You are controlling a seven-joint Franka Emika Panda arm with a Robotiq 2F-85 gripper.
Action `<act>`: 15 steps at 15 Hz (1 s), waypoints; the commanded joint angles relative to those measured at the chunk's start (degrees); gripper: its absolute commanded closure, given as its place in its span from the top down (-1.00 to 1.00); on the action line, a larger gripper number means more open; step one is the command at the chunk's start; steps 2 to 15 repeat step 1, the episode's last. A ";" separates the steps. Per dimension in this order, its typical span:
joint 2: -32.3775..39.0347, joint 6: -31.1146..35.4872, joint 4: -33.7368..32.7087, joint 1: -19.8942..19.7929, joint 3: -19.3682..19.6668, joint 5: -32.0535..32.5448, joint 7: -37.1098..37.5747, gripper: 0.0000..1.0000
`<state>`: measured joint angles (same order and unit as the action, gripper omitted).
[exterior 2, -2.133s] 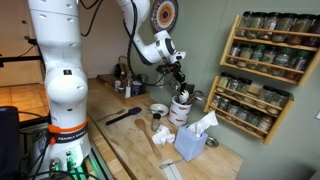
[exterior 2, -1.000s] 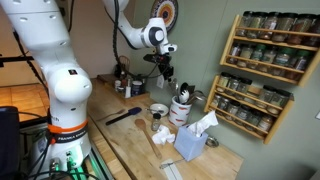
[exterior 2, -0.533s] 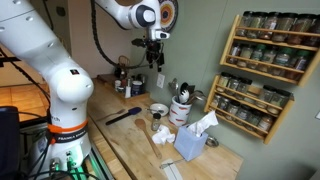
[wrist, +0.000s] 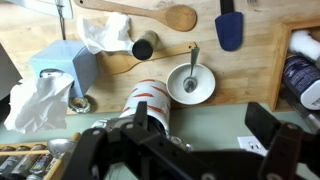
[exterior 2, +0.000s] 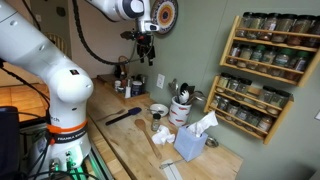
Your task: Put the silver spatula in the white bucket
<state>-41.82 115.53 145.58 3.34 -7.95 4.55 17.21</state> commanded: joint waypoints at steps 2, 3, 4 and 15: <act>0.34 0.00 -0.14 -0.89 -0.58 -0.52 -0.47 1.00; 0.34 0.00 -0.14 -0.89 -0.58 -0.52 -0.47 1.00; 0.34 0.00 -0.14 -0.89 -0.58 -0.52 -0.47 1.00; 0.34 0.00 -0.14 -0.89 -0.58 -0.52 -0.47 1.00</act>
